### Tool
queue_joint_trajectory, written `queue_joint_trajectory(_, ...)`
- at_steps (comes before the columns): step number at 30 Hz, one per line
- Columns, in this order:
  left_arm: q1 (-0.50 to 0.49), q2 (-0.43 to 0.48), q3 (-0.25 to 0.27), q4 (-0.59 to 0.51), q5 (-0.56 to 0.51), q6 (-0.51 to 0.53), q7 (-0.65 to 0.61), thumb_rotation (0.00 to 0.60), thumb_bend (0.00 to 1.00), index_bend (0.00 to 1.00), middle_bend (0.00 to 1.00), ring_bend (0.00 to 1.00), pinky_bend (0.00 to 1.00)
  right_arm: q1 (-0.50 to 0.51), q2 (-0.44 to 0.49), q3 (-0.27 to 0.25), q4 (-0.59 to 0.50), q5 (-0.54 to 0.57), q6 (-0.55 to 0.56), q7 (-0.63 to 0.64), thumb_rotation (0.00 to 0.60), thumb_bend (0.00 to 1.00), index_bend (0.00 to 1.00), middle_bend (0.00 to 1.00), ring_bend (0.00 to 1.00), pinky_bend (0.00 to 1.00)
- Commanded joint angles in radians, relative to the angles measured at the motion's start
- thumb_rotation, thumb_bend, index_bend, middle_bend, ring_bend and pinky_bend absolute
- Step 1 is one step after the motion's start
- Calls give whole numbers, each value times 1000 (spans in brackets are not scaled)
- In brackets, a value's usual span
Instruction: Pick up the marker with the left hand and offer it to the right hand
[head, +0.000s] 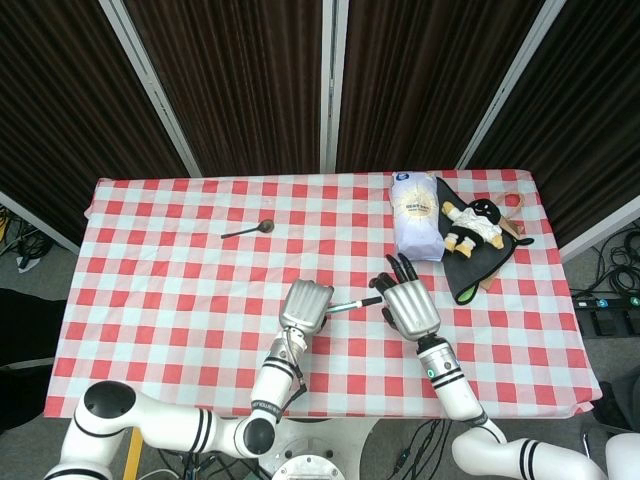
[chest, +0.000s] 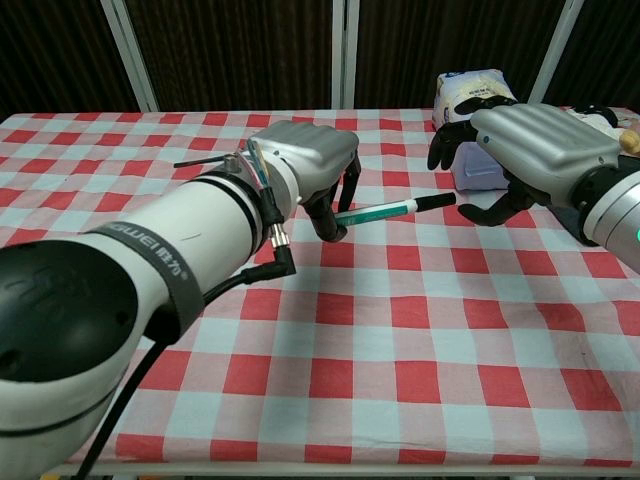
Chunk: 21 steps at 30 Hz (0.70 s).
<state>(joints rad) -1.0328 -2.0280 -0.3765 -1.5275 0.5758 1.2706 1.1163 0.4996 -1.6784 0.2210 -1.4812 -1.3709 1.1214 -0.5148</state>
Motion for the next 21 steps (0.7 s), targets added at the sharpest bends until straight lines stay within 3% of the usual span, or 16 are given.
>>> queue_joint_trajectory(1,-3,2,1,-1,-3,1,-2,600,409,592,594,527,594,10,-21,-6,21,-7,15,3,600,214,397,371,81,78)
queue_joint_trajectory(21,-15,16,12,-26,-30,23,-12,600,409,591,594,527,594,54,-101,-22,112,4,41,39,600,223,501,463,148,125)
